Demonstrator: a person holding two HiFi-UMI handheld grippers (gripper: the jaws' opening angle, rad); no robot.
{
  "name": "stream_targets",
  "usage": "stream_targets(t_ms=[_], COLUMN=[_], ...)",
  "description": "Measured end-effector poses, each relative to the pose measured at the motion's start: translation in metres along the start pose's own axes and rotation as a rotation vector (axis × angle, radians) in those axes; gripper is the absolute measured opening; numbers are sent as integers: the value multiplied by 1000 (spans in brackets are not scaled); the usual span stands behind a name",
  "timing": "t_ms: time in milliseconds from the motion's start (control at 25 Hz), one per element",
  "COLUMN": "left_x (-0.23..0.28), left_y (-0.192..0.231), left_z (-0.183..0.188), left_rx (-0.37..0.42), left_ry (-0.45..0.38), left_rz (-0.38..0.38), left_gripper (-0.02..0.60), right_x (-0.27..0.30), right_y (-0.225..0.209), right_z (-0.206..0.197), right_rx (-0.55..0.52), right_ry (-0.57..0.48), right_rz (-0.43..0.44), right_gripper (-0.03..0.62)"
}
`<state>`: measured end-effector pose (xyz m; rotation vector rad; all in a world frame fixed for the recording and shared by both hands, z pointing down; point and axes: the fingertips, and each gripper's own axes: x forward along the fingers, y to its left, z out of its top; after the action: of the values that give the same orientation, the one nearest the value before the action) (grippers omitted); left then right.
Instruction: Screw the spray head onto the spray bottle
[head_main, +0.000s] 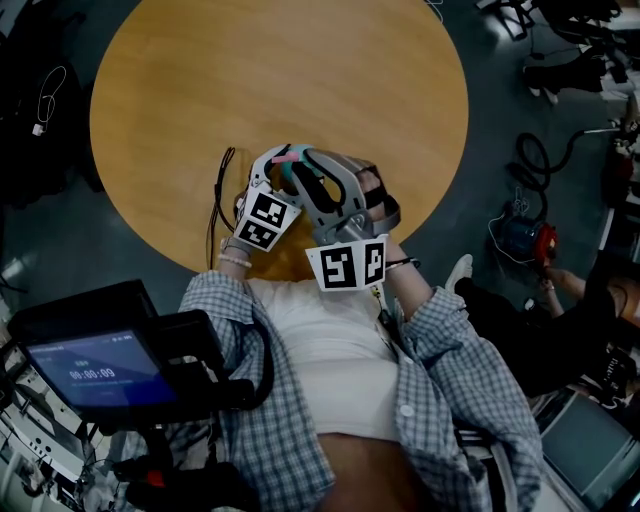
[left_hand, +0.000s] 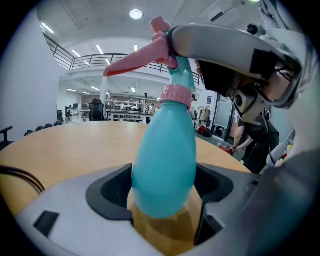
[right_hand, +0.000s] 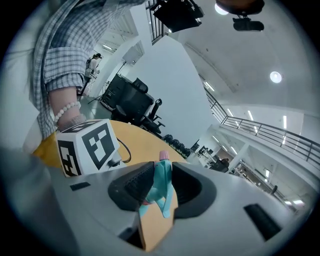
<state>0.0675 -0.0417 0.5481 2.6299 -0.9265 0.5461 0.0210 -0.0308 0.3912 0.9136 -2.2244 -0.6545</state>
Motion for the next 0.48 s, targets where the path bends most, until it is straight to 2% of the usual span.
stream_targets(t_ms=[360,480], left_x=[2,4], left_y=[0,0], left_z=[1,2], left_rx=[4,7], left_ry=[-8,-15], left_rz=[1,0], left_gripper=[387,387], right_x=[6,3], right_y=[-3,-3], right_z=[-5,-7], right_rx=[112,125], right_ry=[21,21], right_rz=[166,267], right_gripper=[108,188])
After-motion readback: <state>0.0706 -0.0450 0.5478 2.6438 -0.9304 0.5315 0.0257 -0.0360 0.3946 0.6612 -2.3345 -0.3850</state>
